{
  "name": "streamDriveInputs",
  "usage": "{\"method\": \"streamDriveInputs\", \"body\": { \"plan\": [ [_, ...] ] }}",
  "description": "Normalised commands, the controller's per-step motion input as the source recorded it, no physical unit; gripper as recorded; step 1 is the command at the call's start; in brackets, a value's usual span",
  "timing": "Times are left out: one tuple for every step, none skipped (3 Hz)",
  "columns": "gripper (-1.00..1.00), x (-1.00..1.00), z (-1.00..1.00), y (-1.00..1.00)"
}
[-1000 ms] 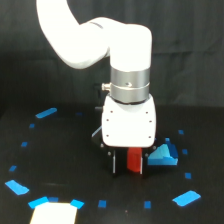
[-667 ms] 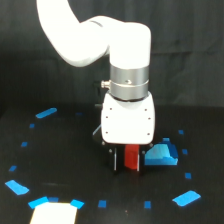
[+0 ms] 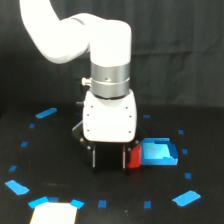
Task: Pick up the red object from the table
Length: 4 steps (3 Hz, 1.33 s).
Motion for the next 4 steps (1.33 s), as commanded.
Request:
{"method": "streamDriveInputs", "body": {
  "plan": [
    [1.00,0.62,0.26,-1.00],
    [1.00,0.98,-0.60,-1.00],
    [0.89,0.71,0.08,-1.00],
    [1.00,-0.54,-0.39,0.36]
  ]
}}
